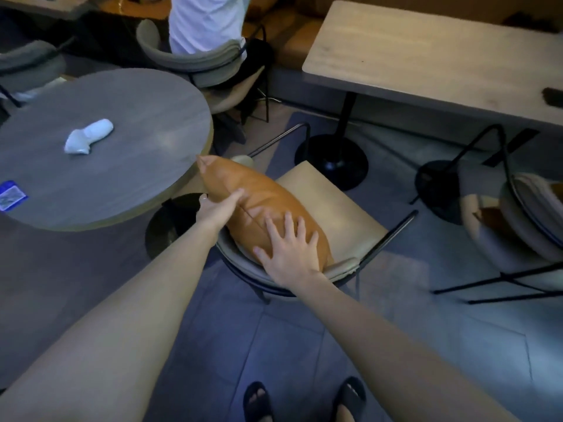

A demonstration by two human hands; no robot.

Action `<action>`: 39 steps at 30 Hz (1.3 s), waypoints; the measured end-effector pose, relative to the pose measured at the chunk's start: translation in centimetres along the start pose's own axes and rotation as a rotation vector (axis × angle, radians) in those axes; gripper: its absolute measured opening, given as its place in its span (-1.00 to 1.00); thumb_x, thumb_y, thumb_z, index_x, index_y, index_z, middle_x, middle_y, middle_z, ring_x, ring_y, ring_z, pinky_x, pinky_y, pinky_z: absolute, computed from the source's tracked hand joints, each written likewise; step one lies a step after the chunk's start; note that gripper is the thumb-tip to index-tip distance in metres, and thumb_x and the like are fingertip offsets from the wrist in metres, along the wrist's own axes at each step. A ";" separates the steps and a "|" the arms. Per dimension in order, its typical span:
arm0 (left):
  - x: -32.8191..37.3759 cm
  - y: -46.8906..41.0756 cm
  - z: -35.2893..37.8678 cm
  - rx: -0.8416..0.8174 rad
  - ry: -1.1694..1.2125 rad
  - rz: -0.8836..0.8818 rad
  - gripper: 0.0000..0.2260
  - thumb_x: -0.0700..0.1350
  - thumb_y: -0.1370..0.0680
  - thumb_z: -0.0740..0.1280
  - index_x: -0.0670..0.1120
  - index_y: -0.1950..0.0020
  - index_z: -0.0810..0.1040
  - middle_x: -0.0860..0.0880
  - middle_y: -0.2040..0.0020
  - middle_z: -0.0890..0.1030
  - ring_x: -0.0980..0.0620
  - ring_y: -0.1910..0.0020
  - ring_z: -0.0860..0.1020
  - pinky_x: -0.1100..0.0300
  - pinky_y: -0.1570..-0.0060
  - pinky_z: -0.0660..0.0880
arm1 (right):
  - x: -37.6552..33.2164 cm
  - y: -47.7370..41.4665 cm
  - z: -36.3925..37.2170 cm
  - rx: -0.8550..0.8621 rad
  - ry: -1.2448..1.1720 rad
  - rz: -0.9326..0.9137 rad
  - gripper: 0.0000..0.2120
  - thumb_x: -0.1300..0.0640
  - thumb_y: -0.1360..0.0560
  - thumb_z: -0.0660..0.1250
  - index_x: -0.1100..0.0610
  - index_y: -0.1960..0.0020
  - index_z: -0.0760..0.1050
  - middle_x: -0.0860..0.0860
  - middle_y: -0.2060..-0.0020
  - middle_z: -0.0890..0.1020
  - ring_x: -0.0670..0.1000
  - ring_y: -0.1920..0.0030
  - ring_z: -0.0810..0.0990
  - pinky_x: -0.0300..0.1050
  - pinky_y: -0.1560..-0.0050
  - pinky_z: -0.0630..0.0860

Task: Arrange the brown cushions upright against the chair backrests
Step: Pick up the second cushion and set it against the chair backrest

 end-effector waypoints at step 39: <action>-1.0 -3.1 9.9 0.020 0.119 -0.118 0.27 0.43 -0.12 0.56 0.00 -0.66 0.04 -0.13 -0.56 0.23 -0.18 -0.43 0.35 -0.08 -0.35 0.36 | 18.7 -0.9 5.2 0.128 -1.379 0.921 -0.03 -0.13 -0.46 0.48 0.14 -0.58 -0.07 0.17 -0.43 0.37 0.33 -0.20 0.57 0.14 0.50 0.65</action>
Point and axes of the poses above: each hand's wrist, its own y-axis away from the middle knuckle, its own z-axis out of the palm, x = y × z, the point moved 1 cm from there along -y, towards the middle knuckle
